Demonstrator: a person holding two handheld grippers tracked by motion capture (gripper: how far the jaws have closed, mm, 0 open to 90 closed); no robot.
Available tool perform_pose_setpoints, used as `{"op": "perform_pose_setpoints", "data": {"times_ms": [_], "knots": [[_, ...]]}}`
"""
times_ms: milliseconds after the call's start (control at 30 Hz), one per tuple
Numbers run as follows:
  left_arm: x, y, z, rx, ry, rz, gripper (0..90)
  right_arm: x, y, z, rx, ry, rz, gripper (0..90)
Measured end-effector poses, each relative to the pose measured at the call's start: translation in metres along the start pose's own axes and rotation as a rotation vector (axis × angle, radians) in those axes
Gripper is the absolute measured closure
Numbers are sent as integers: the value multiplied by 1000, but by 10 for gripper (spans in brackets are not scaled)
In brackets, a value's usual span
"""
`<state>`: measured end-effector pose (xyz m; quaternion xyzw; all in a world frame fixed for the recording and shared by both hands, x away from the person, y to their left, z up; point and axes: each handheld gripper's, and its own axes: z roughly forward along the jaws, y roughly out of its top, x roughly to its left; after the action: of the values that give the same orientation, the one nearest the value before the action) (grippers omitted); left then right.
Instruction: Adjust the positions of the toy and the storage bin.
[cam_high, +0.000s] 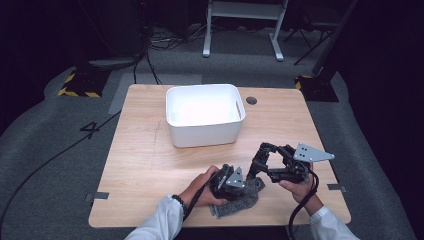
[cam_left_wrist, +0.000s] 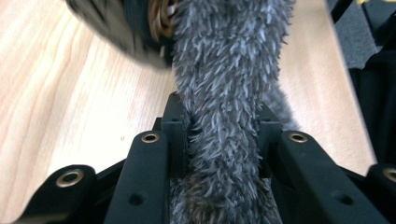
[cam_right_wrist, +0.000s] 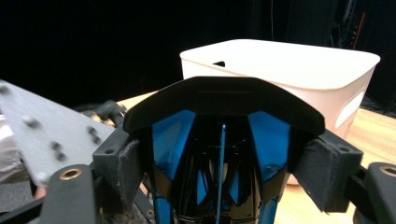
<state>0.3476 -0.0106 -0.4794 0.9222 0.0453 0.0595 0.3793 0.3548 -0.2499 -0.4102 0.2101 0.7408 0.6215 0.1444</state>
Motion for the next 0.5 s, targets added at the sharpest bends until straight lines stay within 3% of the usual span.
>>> {"op": "perform_pose_setpoints", "data": {"times_ms": [267,500], "knots": [[14,-8,-2,-12,28,-51,673,2,3,-4,-29,34,2,252],[26,-17,-7,9,82,-103,675,5,6,-4,-43,86,-1,252]]}}
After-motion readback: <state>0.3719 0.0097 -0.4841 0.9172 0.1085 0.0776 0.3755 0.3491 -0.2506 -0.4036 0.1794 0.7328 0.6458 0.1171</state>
